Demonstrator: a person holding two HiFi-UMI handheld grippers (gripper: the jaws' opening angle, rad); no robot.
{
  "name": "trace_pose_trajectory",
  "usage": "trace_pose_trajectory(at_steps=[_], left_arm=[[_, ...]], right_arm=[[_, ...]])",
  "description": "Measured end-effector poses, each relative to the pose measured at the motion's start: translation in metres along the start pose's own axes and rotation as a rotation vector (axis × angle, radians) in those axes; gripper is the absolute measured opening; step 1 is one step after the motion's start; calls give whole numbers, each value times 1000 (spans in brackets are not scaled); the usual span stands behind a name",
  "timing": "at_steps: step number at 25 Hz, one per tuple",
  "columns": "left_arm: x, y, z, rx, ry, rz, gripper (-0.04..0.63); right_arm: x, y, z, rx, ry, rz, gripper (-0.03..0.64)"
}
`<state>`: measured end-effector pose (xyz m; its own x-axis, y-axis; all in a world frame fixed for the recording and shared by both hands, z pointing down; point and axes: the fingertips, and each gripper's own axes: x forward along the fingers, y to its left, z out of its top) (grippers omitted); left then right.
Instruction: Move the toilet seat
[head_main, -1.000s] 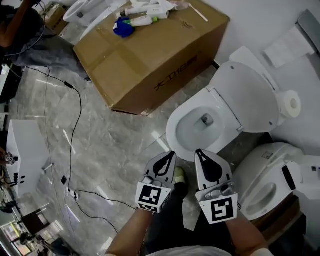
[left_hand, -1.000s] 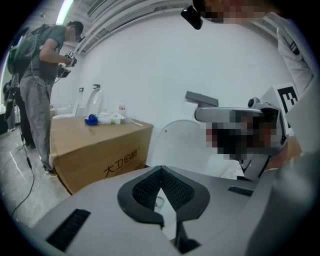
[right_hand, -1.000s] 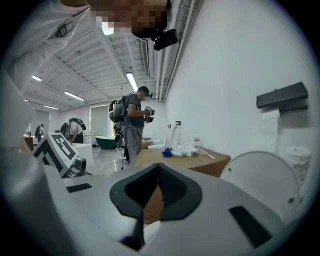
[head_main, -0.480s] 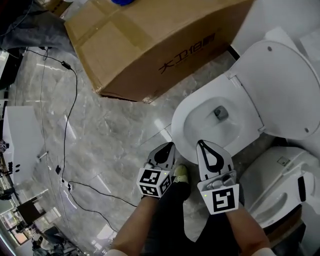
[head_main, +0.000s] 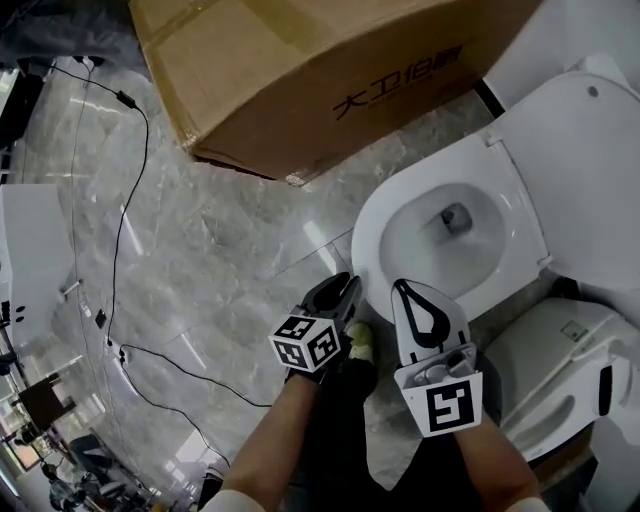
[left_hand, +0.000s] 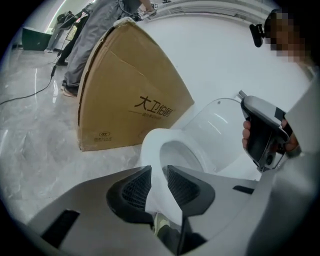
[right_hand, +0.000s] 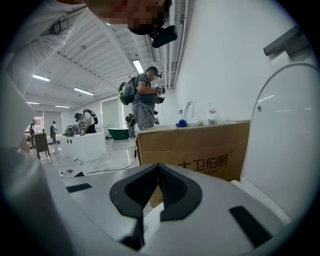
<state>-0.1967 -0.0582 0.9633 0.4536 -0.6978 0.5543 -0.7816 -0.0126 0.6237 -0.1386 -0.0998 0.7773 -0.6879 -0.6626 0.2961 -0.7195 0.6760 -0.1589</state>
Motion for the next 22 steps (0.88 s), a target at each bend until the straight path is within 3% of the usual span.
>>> trace_pose_trajectory(at_steps=[9, 13, 22], left_arm=[[20, 15, -33, -192, 48, -113, 123], [24, 14, -42, -191, 104, -111, 116], [-2, -17, -16, -180, 100, -106, 101]], right_arm=[[-1, 10, -8, -14, 20, 28, 15], [-5, 7, -5, -11, 26, 14, 15], [-31, -4, 25, 14, 25, -33, 15]])
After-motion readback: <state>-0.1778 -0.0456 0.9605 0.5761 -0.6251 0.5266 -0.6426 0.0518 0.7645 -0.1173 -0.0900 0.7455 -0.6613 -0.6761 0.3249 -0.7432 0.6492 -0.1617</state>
